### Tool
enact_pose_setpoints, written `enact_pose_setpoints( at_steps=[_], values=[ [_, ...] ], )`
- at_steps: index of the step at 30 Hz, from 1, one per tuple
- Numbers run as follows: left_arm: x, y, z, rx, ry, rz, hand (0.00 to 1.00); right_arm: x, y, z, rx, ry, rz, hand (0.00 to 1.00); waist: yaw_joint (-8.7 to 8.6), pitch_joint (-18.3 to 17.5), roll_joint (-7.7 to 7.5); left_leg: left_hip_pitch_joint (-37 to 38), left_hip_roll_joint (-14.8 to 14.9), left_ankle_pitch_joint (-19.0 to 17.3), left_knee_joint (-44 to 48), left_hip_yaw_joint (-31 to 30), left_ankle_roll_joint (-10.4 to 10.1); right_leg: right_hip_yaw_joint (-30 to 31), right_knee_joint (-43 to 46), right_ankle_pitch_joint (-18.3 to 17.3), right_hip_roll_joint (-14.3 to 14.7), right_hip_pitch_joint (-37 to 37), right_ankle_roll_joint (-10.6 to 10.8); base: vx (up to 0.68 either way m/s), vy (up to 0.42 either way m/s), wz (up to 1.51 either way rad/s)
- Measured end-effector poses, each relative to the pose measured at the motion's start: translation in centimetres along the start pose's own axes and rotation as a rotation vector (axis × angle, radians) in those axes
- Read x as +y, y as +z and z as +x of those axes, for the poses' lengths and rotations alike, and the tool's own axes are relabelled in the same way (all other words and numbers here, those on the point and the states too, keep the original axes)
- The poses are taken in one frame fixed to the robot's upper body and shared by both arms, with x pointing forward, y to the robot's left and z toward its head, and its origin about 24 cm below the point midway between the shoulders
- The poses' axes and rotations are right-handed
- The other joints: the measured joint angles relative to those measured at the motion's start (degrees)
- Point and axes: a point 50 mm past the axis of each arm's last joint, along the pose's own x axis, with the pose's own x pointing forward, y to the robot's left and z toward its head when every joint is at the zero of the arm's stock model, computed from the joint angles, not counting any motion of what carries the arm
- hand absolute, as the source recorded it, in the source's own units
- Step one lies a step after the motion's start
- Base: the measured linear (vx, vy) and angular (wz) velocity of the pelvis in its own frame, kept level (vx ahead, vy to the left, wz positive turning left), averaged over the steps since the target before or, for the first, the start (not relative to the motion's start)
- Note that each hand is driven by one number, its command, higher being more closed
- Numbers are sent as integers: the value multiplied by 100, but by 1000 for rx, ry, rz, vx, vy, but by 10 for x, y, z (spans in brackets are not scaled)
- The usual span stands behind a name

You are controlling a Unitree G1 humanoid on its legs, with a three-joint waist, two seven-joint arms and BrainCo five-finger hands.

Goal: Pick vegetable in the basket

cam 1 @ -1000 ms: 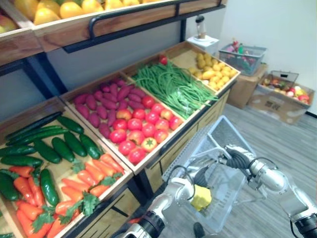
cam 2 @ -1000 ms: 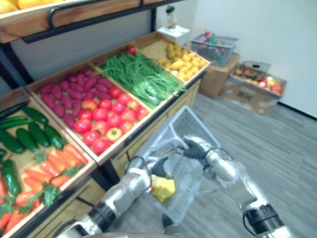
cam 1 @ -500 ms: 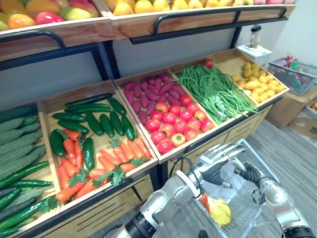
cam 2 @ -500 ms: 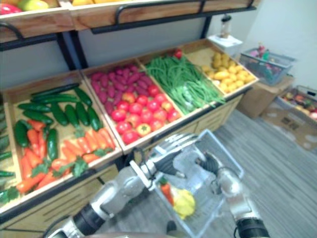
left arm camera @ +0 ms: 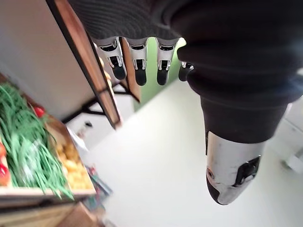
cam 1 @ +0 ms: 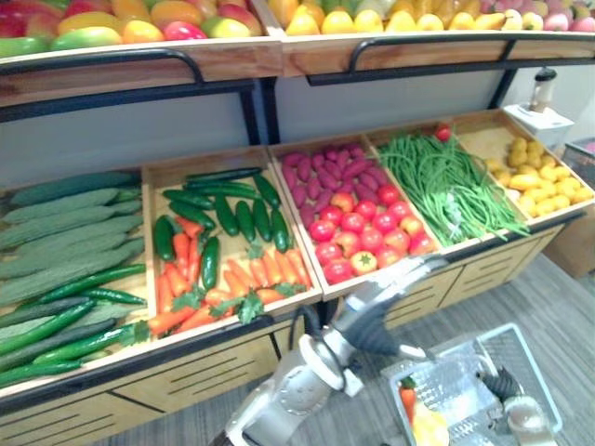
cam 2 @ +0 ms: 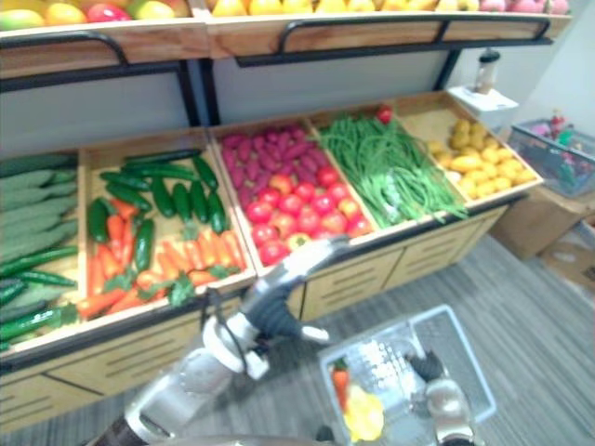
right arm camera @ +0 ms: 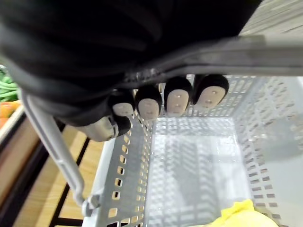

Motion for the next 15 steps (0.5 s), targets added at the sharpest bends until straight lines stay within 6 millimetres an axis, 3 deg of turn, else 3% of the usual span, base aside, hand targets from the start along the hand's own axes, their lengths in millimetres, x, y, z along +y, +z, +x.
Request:
enact_pose_setpoints(
  at_steps=[4, 7, 10, 11, 15],
  values=[
    [38, -16, -22, 126, 223, 58, 0, 8, -26, -5, 119, -18, 42, 100, 52, -74, -50, -89, -4, 40, 0, -200, -17, -199, -43, 0, 0, 66, 1, -19, -5, 28],
    [68, -30, -51, 263, 394, 145, 0, 16, -47, -13, 205, -29, 86, 100, 127, -97, -83, -203, -24, 92, 0, -383, -5, -377, -61, -2, 1, 76, 4, -12, 2, 32],
    [98, -68, -102, 554, 599, 251, 0, 25, -70, -25, 297, -55, 170, 100, 148, -123, -123, -273, -77, 135, 1, -666, 4, -668, -66, -65, -5, 178, -52, 7, 10, 43],
    [102, -76, -113, 619, 635, 265, 0, 27, -73, -27, 309, -61, 191, 100, 151, -145, -87, -272, -76, 138, 1, -691, 7, -701, -69, -78, -2, 204, -66, -3, -8, 38],
    [112, -111, -196, 1039, 864, 339, 0, 39, -84, -36, 350, -69, 237, 100, 155, -168, -215, -365, -90, 149, 1, -864, 27, -904, -76, -125, -5, 234, -77, -1, -4, 22]
  ],
)
